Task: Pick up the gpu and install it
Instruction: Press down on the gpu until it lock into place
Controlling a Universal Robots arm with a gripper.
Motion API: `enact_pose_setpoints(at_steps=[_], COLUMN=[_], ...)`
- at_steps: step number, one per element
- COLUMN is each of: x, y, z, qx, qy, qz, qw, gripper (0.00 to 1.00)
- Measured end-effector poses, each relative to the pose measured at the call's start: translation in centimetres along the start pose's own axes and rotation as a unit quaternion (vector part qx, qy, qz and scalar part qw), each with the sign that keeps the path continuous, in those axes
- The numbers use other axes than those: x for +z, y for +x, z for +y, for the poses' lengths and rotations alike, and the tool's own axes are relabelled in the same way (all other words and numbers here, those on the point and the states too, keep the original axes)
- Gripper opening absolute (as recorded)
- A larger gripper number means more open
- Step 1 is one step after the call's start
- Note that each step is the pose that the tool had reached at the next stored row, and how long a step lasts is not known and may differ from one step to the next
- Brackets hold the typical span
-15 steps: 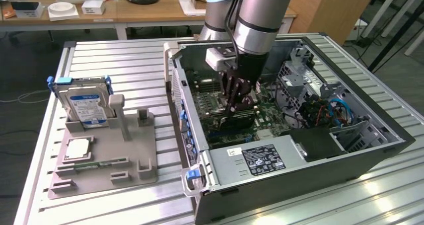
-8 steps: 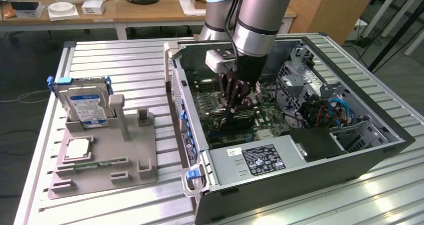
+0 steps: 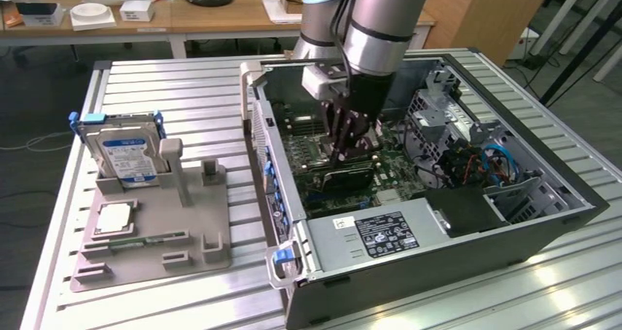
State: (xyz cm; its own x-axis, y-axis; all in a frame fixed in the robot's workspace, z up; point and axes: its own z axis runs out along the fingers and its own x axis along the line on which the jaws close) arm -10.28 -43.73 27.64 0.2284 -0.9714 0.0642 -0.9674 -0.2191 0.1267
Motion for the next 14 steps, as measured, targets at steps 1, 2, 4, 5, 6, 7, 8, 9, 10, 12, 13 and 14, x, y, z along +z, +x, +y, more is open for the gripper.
enact_pose_setpoints(at_steps=[1,2,4,5,6,7,8,9,10,12,13,14], x=[-0.04,-0.02,-0.01,0.01,0.03,0.05,0.07,0.09,0.1,0.13,0.15,0.16], y=[0.0,0.0,-0.1,-0.1,-0.2,-0.2,-0.2,-0.3,-0.3,-0.4,-0.5,-0.5], z=[0.03,0.14,0.34,0.5,0.7,0.87,1.07,1.27,1.43,1.79,1.95,2.12], qx=[0.0,0.0,-0.001,-0.002,-0.003,-0.004,-0.005,-0.005,-0.006,-0.007,-0.008,-0.009], qy=[0.0002,0.0016,0.004,0.0045,0.0048,0.0049,0.005,0.0049,0.0043,0.0024,0.0013,0.0], qz=[-0.0002,-0.0024,-0.008,-0.0099,-0.0107,-0.0114,-0.0118,-0.012,-0.0122,-0.0125,-0.0127,-0.013], qw=[1.0,1.0,1.0,0.9999,0.9999,0.9999,0.9999,0.9999,0.9999,0.9999,0.9999,0.9999], gripper=[0.11,0.11,0.11,0.11,0.11,0.11,0.11,0.11,0.11,0.11,0.11,0.11])
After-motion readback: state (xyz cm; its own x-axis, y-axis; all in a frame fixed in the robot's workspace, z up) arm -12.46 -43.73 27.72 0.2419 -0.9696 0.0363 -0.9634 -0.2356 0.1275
